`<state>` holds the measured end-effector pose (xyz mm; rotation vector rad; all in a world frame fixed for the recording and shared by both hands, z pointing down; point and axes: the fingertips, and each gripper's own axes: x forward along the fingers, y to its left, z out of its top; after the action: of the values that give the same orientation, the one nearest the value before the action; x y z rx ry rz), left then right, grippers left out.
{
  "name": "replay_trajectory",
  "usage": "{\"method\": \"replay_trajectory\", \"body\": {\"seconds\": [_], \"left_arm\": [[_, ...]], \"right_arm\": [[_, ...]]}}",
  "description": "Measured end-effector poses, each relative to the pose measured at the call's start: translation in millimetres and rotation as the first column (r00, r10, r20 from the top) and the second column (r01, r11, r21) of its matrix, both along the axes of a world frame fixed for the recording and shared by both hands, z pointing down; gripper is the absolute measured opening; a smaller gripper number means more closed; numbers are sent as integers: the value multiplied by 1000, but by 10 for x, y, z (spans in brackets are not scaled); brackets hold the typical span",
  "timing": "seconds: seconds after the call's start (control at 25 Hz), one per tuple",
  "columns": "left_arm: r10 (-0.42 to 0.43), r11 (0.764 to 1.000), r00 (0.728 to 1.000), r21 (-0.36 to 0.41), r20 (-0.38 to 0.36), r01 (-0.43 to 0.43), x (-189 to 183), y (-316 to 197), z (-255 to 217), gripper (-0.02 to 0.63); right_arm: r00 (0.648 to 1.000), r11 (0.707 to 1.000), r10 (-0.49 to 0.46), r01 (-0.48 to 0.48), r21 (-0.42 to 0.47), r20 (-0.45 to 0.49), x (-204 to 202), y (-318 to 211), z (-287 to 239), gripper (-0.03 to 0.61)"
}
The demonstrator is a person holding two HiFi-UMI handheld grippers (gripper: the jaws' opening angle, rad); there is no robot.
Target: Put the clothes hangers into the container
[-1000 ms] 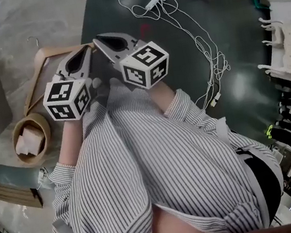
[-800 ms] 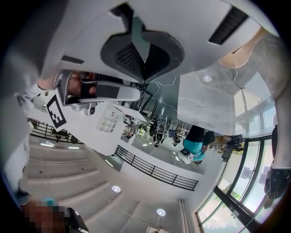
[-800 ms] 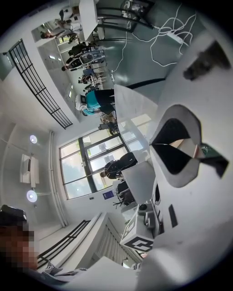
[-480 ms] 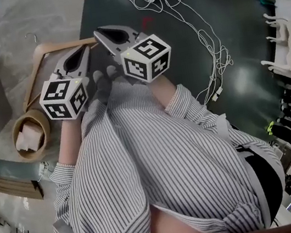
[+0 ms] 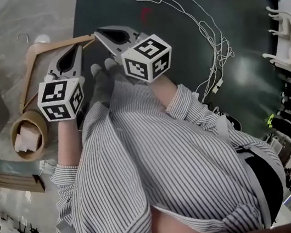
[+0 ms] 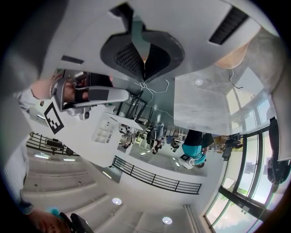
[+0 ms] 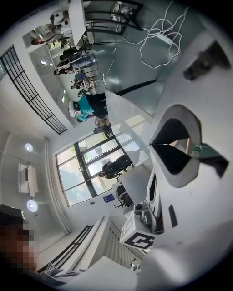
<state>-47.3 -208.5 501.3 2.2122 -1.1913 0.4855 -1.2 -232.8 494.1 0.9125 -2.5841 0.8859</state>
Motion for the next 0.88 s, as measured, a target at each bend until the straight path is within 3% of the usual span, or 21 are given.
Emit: {"method": "replay_trajectory", "body": {"seconds": [0.68, 0.88], "left_arm": [[83, 995, 989, -62, 120, -76, 152, -86, 444, 12], [87, 992, 989, -104, 117, -75, 169, -46, 594, 14]], "right_arm": [[1000, 995, -18, 16, -93, -17, 111, -19, 467, 15], [999, 993, -32, 30, -112, -11, 113, -18, 534, 15]]}}
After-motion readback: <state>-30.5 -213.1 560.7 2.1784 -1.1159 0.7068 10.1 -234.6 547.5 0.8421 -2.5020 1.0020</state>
